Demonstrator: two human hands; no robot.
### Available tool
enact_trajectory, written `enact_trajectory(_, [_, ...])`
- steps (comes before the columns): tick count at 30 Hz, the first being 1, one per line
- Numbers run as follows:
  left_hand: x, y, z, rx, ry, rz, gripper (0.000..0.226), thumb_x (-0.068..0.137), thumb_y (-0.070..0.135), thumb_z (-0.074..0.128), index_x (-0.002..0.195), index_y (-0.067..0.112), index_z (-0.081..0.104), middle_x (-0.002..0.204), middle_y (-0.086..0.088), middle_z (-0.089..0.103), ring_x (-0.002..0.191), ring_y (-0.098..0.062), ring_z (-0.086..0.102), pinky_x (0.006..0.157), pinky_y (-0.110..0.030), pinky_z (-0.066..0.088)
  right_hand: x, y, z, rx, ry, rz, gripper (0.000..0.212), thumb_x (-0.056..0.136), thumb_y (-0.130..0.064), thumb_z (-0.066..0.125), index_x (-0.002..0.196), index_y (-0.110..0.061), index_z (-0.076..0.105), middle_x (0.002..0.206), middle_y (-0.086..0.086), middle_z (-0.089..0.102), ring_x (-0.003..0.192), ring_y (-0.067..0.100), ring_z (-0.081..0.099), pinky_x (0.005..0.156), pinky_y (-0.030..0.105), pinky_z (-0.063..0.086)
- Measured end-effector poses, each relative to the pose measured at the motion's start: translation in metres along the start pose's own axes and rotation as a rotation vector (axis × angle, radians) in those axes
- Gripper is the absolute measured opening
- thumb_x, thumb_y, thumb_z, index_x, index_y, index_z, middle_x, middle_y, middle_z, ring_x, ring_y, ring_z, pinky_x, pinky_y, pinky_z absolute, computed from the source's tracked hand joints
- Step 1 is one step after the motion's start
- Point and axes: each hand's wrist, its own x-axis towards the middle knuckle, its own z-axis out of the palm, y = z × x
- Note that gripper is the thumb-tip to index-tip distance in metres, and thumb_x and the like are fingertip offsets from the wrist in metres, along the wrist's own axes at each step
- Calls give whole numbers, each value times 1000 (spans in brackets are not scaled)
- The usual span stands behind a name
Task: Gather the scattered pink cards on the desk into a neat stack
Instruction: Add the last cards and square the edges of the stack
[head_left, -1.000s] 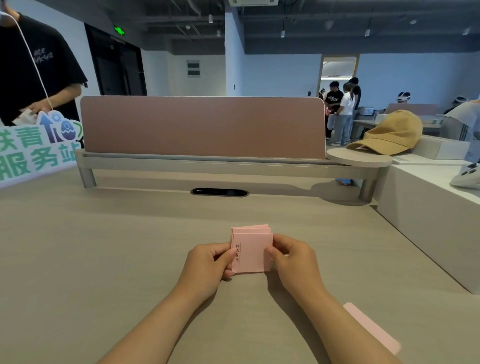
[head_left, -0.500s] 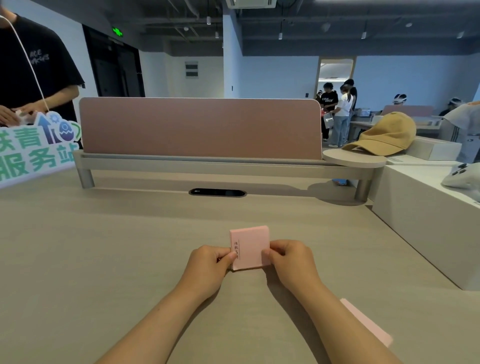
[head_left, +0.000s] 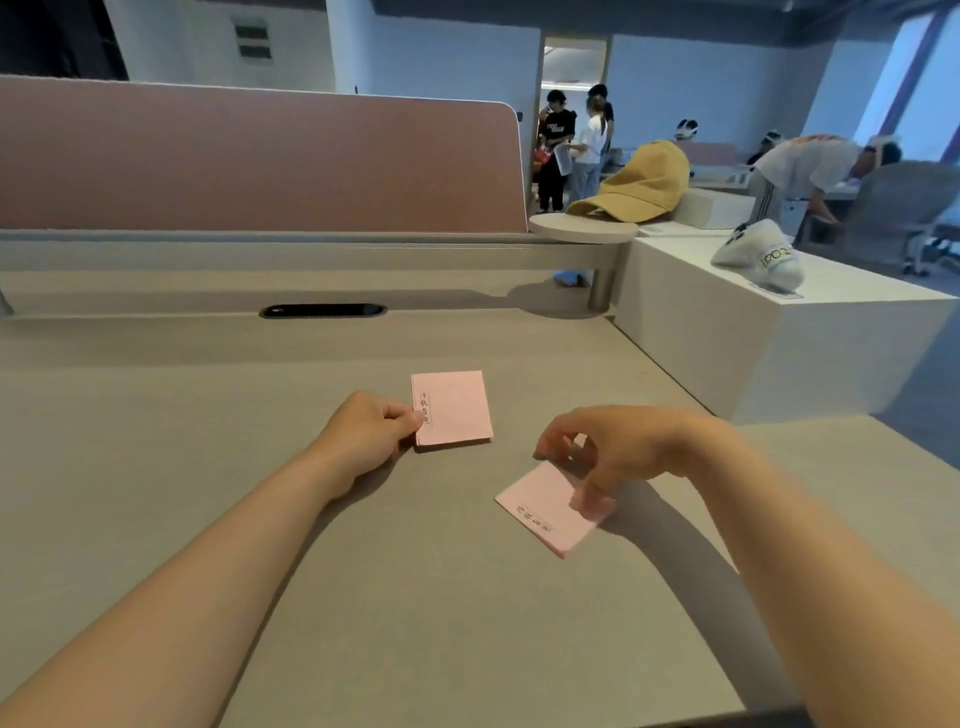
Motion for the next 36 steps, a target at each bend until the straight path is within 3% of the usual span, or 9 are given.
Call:
enact_trajectory(6, [-3, -5, -7, -45, 3, -10, 26, 91, 20, 56, 74, 11, 73, 41, 1, 46, 32, -7, 37, 36, -15, 32, 9, 5, 10, 7, 87, 2, 53, 61, -15, 80, 103, -27, 49, 91, -12, 59, 88, 16, 59, 77, 31, 50])
enact_trajectory(9, [-4, -8, -9, -109, 5, -29, 26, 91, 21, 55, 78, 8, 73, 42, 2, 46, 32, -8, 37, 36, -16, 30, 16, 3, 10, 85, 134, -25, 46, 68, -15, 79, 102, -20, 49, 93, -4, 65, 81, 15, 58, 74, 30, 48])
enact_trajectory(12, [-4, -10, -13, -191, 7, -52, 24, 92, 22, 55, 83, 10, 74, 46, -1, 46, 32, -9, 35, 39, -18, 28, 26, 2, 14, 348, 207, -58, 29, 77, -11, 71, 103, -16, 58, 98, 4, 70, 85, 18, 65, 78, 33, 54])
enact_trajectory(15, [-6, -13, -21, -220, -8, -54, 23, 91, 22, 55, 78, 15, 73, 47, -2, 47, 34, -11, 38, 39, -20, 33, 39, -8, 15, 687, 458, -109, 8, 85, -7, 61, 89, -11, 67, 92, 12, 72, 72, 19, 62, 62, 31, 50])
enact_trajectory(20, [-8, -15, -26, -376, -40, -65, 28, 93, 13, 53, 70, 6, 68, 59, -12, 55, 40, -15, 52, 46, -25, 50, 67, -45, 17, 1055, 616, -91, 15, 86, -1, 55, 89, -12, 66, 88, 10, 70, 72, 22, 66, 65, 37, 55])
enact_trajectory(24, [-5, -16, -24, -434, -25, -89, 29, 93, 13, 52, 84, -10, 67, 61, -14, 55, 40, -14, 53, 52, -27, 53, 93, -62, 25, 984, 678, -98, 27, 85, 0, 54, 92, -24, 65, 94, 2, 69, 83, 19, 65, 66, 35, 56])
enact_trajectory(29, [-4, -14, -22, -380, -72, -72, 27, 91, 13, 56, 72, 2, 71, 55, -8, 56, 42, -17, 50, 49, -26, 50, 105, -56, 39, 762, 777, -130, 33, 88, -8, 57, 117, -22, 63, 93, -2, 64, 77, 9, 59, 55, 16, 44])
enact_trajectory(33, [-5, -10, -20, -371, -85, -72, 26, 90, 11, 57, 79, -8, 69, 52, -10, 54, 40, -17, 45, 45, -24, 47, 104, -58, 44, 625, 806, -180, 28, 83, -9, 63, 109, -19, 66, 81, -11, 62, 70, 2, 57, 54, 12, 42])
enact_trajectory(36, [-7, -9, -21, -306, -84, -43, 24, 91, 13, 57, 80, -3, 72, 54, -10, 57, 41, -17, 49, 47, -25, 50, 103, -62, 45, 607, 841, -192, 27, 83, -10, 65, 109, -18, 66, 83, -12, 61, 69, -1, 56, 52, 8, 44])
